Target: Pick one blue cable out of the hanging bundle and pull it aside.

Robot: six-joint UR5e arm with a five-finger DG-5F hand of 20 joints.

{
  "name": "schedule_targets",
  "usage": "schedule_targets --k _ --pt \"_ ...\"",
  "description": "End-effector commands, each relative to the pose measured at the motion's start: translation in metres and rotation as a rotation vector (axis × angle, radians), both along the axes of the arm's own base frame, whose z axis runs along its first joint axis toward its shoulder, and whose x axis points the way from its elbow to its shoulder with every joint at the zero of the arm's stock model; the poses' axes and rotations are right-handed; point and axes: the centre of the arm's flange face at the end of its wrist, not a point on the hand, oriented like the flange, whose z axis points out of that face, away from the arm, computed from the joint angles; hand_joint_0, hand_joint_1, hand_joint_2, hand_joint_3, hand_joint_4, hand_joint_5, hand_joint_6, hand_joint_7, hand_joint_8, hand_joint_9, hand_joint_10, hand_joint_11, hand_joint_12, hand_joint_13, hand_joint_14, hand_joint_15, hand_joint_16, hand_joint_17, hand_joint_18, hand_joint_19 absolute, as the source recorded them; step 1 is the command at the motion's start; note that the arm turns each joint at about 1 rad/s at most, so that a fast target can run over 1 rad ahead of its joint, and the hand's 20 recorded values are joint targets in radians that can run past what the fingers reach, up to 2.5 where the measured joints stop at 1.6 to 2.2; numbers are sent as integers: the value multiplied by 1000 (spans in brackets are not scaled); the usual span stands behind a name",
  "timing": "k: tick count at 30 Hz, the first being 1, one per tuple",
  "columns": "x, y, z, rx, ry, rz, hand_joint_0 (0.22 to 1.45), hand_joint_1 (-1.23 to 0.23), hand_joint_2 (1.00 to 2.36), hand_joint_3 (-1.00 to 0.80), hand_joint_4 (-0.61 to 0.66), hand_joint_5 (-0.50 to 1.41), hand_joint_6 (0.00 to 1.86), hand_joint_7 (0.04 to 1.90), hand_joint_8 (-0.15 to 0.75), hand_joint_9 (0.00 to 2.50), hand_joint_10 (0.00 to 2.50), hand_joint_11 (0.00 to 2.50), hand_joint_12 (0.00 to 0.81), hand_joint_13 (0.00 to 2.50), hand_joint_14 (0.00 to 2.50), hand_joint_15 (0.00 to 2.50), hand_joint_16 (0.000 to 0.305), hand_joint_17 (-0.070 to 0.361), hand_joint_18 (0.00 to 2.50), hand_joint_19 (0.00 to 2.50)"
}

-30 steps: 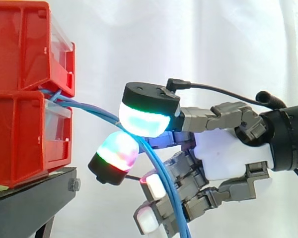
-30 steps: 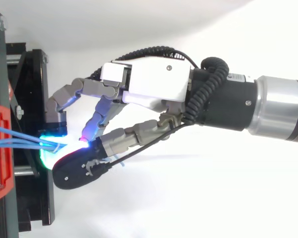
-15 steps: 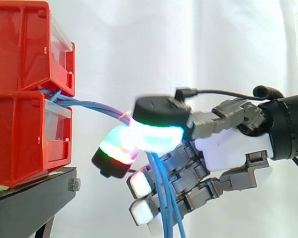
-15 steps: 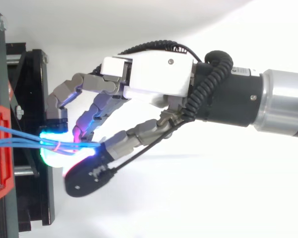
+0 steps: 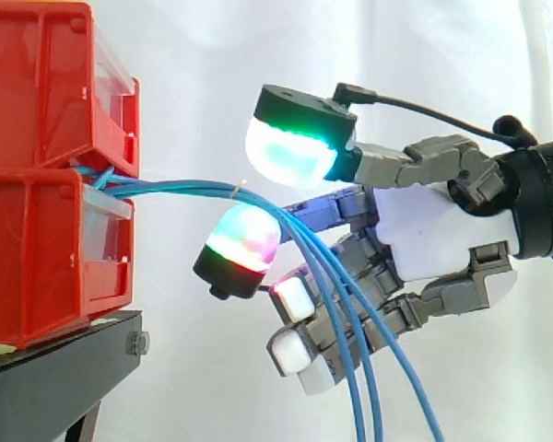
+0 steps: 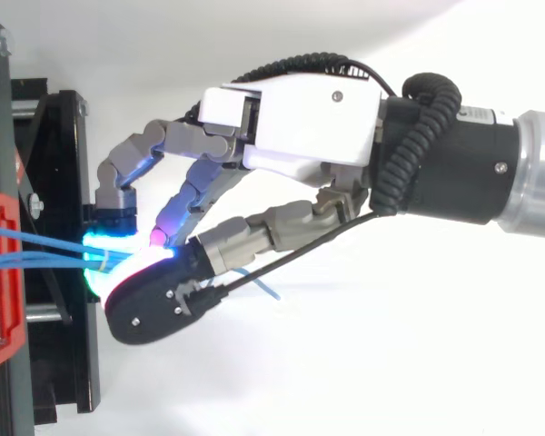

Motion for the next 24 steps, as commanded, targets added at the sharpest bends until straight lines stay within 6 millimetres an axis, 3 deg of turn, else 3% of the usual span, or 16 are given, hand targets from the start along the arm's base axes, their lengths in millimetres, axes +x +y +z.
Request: schedule_targets --k 1,5,9,12,15,18,20,24 --pt "0 -1 0 0 2 -2 572 -581 1010 -363 -26 -109 866 976 230 1054 22 588 274 846 23 547 47 106 635 486" --pt "0 -1 0 0 2 -2 573 -671 1015 -135 -19 -106 882 1040 261 1077 22 583 308 881 22 523 54 122 706 441" --pt "0 -3 0 0 0 -3 590 -736 1016 -70 -42 -117 919 935 259 1040 20 583 310 880 21 522 54 122 707 433" --pt "0 -3 0 0 -1 -3 639 -828 1020 -41 -132 -134 943 1016 231 990 22 612 280 838 23 523 50 112 674 425" --pt "0 -3 0 0 -1 -3 705 -880 1025 -92 -202 -148 958 1084 214 960 23 624 262 815 22 518 46 103 643 422" --pt "0 -3 0 0 -1 -3 808 -891 1007 -414 -286 -153 974 1066 185 939 22 608 251 801 24 507 43 97 623 409" --pt "0 -3 0 0 -1 -3 797 -907 1000 -500 -360 -147 971 1159 164 958 21 600 234 813 21 494 41 93 653 372" --pt "0 -3 0 -1 -1 -3 740 -889 1000 -500 -372 -127 966 1144 162 1029 22 602 225 851 25 504 39 88 671 373"
